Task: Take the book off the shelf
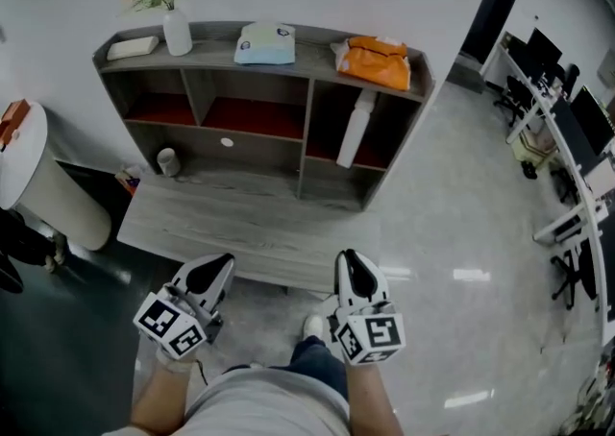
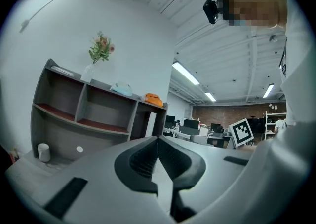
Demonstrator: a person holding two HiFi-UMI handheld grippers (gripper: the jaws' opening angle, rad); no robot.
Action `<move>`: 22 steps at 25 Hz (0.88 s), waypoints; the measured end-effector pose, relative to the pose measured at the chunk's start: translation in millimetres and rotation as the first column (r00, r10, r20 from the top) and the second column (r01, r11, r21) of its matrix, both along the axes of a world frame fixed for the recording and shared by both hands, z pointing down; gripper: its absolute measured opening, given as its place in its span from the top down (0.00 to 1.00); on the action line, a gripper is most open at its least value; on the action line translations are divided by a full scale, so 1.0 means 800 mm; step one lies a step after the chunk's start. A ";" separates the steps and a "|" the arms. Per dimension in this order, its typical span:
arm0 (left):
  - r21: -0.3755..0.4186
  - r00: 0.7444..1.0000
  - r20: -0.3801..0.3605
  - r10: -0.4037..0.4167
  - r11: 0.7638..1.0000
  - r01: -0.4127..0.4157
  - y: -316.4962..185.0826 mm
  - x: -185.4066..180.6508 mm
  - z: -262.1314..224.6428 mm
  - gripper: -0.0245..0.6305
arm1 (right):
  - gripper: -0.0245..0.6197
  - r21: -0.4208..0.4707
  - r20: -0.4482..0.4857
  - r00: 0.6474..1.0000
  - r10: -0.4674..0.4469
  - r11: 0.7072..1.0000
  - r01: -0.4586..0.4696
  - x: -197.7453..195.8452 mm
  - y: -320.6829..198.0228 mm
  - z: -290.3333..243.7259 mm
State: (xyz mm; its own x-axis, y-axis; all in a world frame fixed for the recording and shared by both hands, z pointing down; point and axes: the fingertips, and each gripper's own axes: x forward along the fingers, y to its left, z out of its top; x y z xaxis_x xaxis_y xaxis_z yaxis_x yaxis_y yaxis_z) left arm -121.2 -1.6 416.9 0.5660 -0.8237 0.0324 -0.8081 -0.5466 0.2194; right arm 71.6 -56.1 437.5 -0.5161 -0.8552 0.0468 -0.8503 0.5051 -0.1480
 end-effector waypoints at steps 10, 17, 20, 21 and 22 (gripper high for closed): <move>-0.033 0.992 0.015 -0.127 0.991 0.127 -0.099 0.035 0.002 0.94 | 0.91 0.018 -0.035 0.997 0.062 0.998 -0.062 0.033 -0.189 -0.013; -0.065 0.965 0.033 -0.259 0.963 0.261 -0.142 0.037 0.006 0.94 | 0.54 0.055 -0.159 0.972 0.173 0.984 -0.167 0.032 -0.304 -0.016; -0.082 0.953 0.047 -0.300 0.949 0.303 -0.149 0.040 0.011 0.94 | 0.48 0.047 -0.181 0.968 0.174 0.985 -0.169 0.015 -0.339 -0.015; -0.088 0.950 0.052 -0.308 0.946 0.312 -0.150 0.041 0.013 0.94 | 0.47 0.048 -0.187 0.966 0.178 0.984 -0.173 0.010 -0.350 -0.015; -0.093 0.948 0.058 -0.313 0.944 0.318 -0.151 0.041 0.014 0.94 | 0.46 0.049 -0.193 0.963 0.187 0.982 -0.181 0.006 -0.359 -0.015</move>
State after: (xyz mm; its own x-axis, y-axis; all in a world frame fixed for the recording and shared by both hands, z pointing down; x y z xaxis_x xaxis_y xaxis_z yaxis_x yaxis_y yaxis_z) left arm -88.7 -122.8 428.3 0.2740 -0.9512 0.1415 -0.9451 -0.2392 0.2225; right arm 76.7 -343.5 425.4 -0.3332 -0.9371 0.1037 -0.9398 0.3390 0.0437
